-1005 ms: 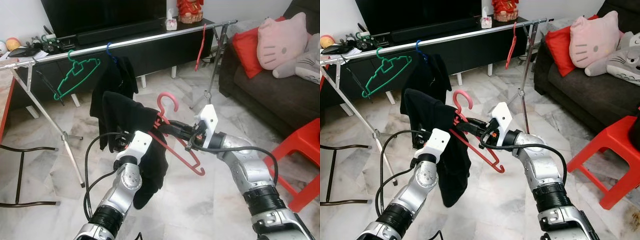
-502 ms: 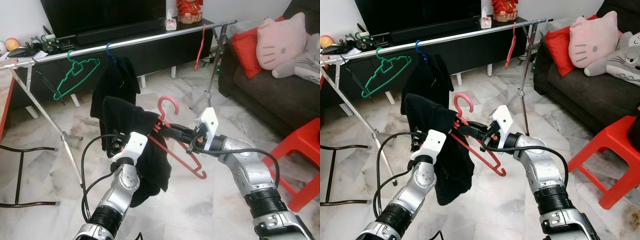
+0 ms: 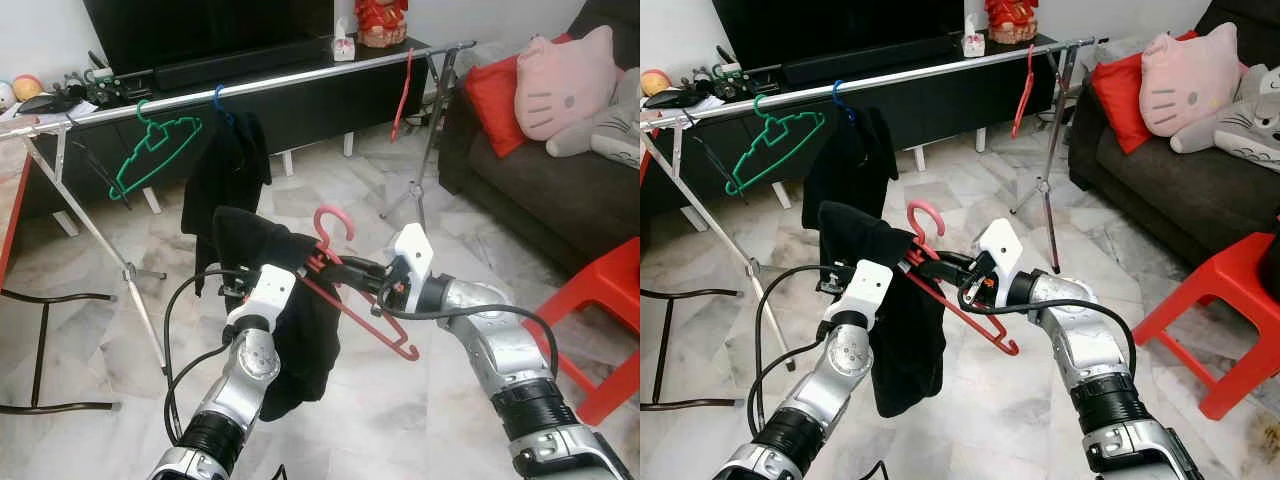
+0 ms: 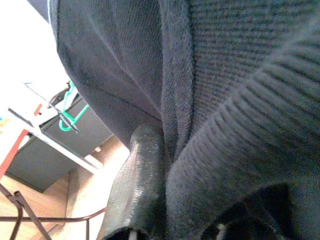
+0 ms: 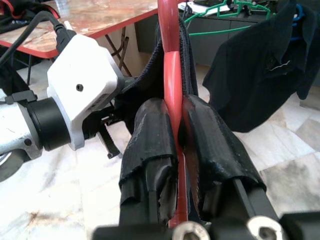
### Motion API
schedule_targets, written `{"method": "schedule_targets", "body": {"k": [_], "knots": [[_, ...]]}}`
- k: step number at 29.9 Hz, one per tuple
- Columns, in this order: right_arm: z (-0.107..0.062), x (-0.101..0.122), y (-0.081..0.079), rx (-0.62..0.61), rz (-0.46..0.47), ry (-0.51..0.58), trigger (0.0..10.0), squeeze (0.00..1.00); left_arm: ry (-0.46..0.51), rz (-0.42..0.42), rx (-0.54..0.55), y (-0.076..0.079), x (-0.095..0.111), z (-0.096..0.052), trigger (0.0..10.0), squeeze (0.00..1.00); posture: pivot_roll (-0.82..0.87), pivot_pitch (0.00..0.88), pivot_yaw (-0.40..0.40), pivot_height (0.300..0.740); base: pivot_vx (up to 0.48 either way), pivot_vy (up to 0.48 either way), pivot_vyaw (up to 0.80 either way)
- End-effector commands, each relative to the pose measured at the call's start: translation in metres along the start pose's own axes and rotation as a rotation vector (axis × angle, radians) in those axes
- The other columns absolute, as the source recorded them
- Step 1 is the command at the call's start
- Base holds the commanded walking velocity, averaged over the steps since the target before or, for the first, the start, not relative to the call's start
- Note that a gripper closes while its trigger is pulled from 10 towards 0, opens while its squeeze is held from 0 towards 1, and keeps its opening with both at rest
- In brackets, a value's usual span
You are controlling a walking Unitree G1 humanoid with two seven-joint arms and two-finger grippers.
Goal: Hang hanger
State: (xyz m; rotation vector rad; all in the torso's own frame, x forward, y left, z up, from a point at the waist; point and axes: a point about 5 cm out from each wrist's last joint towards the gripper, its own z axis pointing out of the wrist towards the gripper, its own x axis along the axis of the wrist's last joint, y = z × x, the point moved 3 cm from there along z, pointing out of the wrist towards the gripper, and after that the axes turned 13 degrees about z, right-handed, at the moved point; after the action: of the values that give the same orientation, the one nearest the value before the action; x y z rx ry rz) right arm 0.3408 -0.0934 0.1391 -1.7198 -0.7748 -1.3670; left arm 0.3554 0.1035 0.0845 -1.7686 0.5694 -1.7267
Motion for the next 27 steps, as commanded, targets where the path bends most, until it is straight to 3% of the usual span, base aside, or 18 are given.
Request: {"method": "schedule_targets", "body": {"k": [1, 9, 17, 22, 25, 27], "knots": [[0.0, 0.001, -0.001, 0.005, -0.015, 0.012, 0.0, 0.0, 0.012, -0.029, 0.003, -0.002, 0.002, -0.001, 0.0, 0.0, -0.19, 0.0, 0.029, 0.74, 0.0, 0.0, 0.0], [-0.003, -0.006, 0.002, -0.005, -0.017, -0.016, 0.0, 0.0, 0.018, -0.055, 0.004, -0.004, 0.004, 0.0, 0.0, 0.0, -0.18, 0.0, 0.027, 0.74, 0.0, 0.0, 0.0], [-0.014, -0.024, 0.009, -0.019, -0.038, -0.11, 0.0, 0.0, 0.022, -0.11, 0.011, -0.009, 0.007, 0.001, 0.0, 0.0, -0.19, 0.0, 0.026, 0.74, 0.0, 0.0, 0.0], [-0.033, -0.05, 0.013, -0.002, -0.078, -0.277, 0.0, 0.0, 0.029, -0.139, 0.027, -0.017, 0.011, 0.004, 0.0, 0.0, -0.18, 0.0, 0.021, 0.74, 0.0, 0.0, 0.0], [-0.057, -0.072, 0.011, 0.06, -0.078, -0.432, 0.0, 0.0, 0.023, -0.141, 0.044, -0.022, 0.01, 0.005, 0.0, 0.0, -0.18, 0.0, 0.022, 0.74, 0.0, 0.0, 0.0], [-0.063, -0.076, 0.011, 0.068, -0.068, -0.465, 0.0, 0.0, 0.019, -0.143, 0.045, -0.023, 0.009, 0.005, 0.0, 0.0, -0.18, 0.0, 0.022, 0.74, 0.0, 0.0, 0.0]]}}
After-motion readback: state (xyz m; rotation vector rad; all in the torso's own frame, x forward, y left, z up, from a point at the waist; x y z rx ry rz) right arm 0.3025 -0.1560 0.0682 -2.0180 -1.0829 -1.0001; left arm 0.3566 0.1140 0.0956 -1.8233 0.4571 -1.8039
